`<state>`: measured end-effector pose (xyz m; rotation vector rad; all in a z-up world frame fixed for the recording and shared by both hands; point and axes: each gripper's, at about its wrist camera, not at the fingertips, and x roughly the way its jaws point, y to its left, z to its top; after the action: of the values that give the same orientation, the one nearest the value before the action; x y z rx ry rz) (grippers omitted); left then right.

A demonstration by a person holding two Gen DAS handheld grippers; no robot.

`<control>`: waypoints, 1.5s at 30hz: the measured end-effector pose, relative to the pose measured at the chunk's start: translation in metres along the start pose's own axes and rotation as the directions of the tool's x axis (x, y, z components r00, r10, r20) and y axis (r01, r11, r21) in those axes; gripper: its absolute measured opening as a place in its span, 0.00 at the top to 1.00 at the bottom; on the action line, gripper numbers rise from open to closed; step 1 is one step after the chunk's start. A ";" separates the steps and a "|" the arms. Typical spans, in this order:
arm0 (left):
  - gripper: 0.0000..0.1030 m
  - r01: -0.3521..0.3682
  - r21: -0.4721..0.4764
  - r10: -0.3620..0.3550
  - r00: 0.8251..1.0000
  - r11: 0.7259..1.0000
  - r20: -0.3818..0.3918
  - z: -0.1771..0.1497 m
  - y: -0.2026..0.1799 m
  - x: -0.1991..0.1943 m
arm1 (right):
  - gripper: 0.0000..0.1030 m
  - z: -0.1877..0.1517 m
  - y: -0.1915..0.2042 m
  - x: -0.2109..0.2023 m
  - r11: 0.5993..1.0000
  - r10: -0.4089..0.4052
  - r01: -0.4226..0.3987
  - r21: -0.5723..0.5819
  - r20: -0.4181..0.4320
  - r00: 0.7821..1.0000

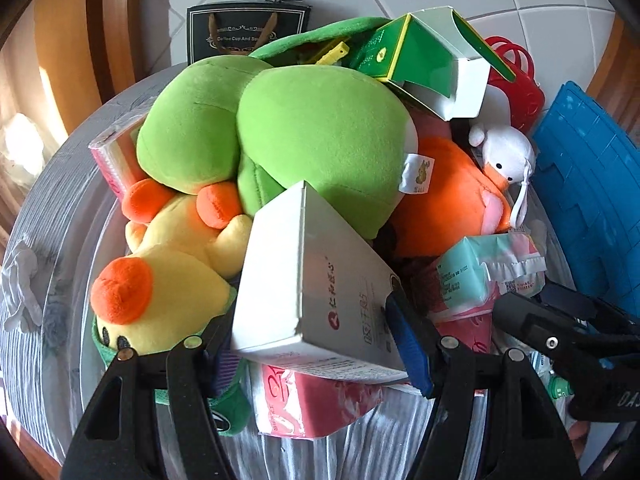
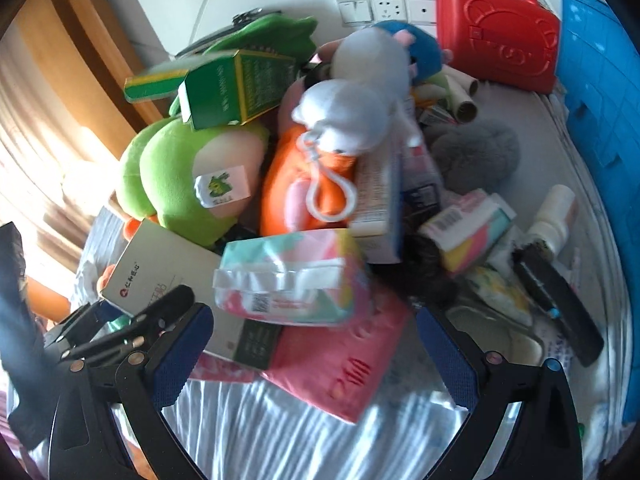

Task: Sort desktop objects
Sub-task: 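Grasp the white box with left gripper while right grasps the pastel tissue pack, then lift the white box and tissue pack and carry them over the bin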

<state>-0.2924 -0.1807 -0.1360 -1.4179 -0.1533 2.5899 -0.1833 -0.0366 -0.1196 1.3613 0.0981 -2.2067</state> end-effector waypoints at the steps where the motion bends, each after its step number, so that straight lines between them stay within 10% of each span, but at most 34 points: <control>1: 0.37 0.003 -0.004 -0.003 1.000 1.000 -0.004 0.000 0.002 0.001 | 0.00 0.001 0.004 0.005 1.000 -0.005 0.005 -0.004 -0.008 1.000; 11: 0.39 0.037 0.044 -0.037 0.999 0.998 -0.005 -0.001 -0.007 0.002 | 0.02 0.010 -0.007 0.029 0.999 -0.033 0.034 0.038 -0.031 0.999; 14: 0.49 0.048 0.061 -0.049 0.999 0.997 0.020 -0.002 -0.014 -0.006 | 0.28 0.009 -0.008 0.019 1.000 -0.013 0.013 0.024 -0.014 1.000; 17: 0.57 0.062 0.049 -0.064 0.997 0.997 0.046 0.000 -0.024 -0.016 | 0.32 0.008 -0.005 0.009 0.999 -0.038 0.038 -0.027 -0.004 0.999; 45: 0.67 -0.187 0.089 0.147 0.930 0.978 0.337 -0.008 -0.119 -0.130 | 0.33 0.006 -0.056 -0.123 0.989 0.086 -0.055 -0.140 0.231 0.969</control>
<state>-0.2037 -0.0912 -0.0123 -0.9876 0.0822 2.9043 -0.1725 0.0585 -0.0247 1.0075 0.1047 -2.2417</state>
